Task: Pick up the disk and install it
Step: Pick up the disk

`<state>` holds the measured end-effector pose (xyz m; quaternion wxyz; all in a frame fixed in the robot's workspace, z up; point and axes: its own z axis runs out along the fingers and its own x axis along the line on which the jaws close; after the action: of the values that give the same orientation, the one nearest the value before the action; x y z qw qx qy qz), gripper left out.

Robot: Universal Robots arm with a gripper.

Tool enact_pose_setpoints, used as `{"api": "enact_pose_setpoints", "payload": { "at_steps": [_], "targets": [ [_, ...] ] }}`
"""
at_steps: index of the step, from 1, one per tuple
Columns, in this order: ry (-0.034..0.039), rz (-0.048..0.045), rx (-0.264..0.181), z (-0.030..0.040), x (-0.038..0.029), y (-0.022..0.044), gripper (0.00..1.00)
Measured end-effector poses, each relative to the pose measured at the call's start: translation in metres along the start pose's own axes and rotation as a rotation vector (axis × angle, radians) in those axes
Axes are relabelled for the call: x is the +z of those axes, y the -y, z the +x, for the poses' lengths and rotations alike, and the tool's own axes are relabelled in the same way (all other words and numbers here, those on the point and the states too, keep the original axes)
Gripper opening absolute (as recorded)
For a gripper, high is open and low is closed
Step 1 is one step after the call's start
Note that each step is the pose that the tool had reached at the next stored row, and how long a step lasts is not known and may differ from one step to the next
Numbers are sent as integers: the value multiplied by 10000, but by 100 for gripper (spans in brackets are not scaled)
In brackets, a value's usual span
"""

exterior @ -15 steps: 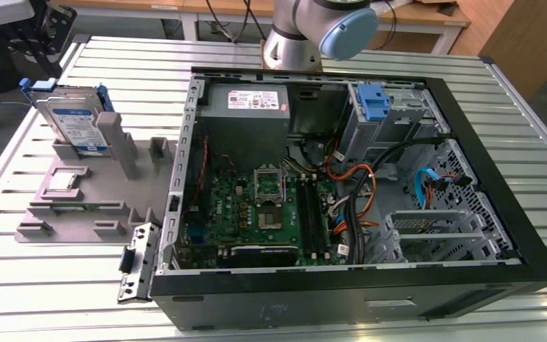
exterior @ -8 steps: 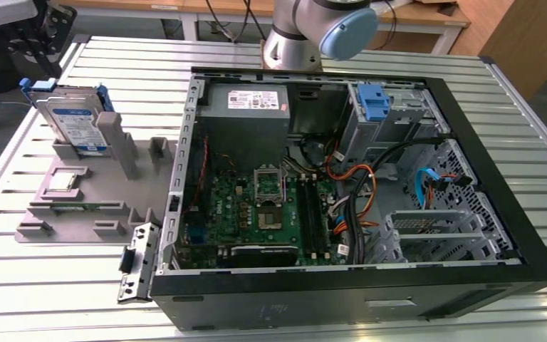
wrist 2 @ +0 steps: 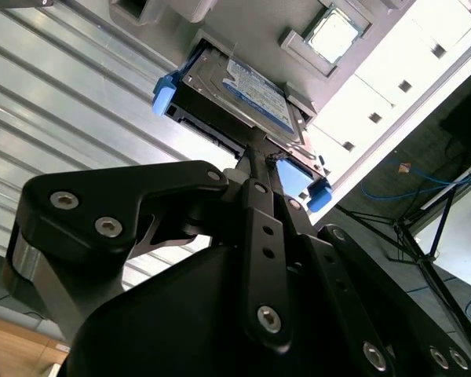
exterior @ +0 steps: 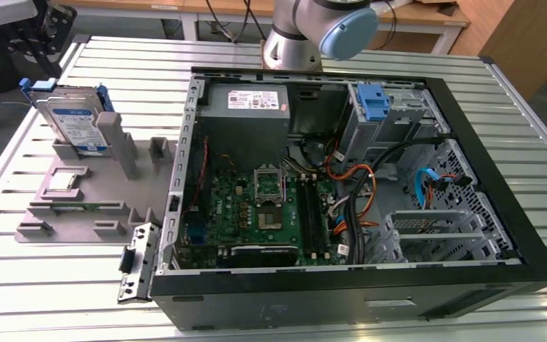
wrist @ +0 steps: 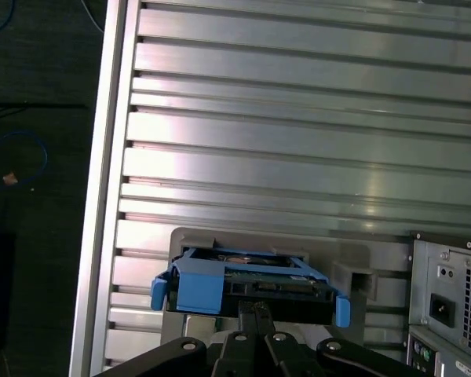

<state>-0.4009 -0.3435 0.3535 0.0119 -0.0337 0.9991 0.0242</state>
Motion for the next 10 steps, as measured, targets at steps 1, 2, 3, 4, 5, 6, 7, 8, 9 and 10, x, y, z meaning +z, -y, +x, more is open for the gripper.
{"api": "enact_pose_setpoints", "payload": {
  "at_steps": [1, 2, 3, 4, 5, 6, 7, 8, 9, 10],
  "targets": [
    [0, 0, -13, 0, 0, 0, 10],
    [-3, -1, -43, 0, 0, 0, 10],
    [-5, -3, -87, 0, 0, 0, 10],
    [-7, -6, -145, 0, 0, 0, 10],
    [-10, -8, -214, 0, 0, 0, 10],
    [-13, -11, -287, 0, 0, 0, 10],
    [-17, -14, -366, 0, 0, 0, 10],
    [-21, -16, -454, 0, 0, 0, 10],
    [-25, -19, -540, 0, 0, 0, 10],
    [-30, -21, -630, 0, 0, 0, 10]
  ]
}}
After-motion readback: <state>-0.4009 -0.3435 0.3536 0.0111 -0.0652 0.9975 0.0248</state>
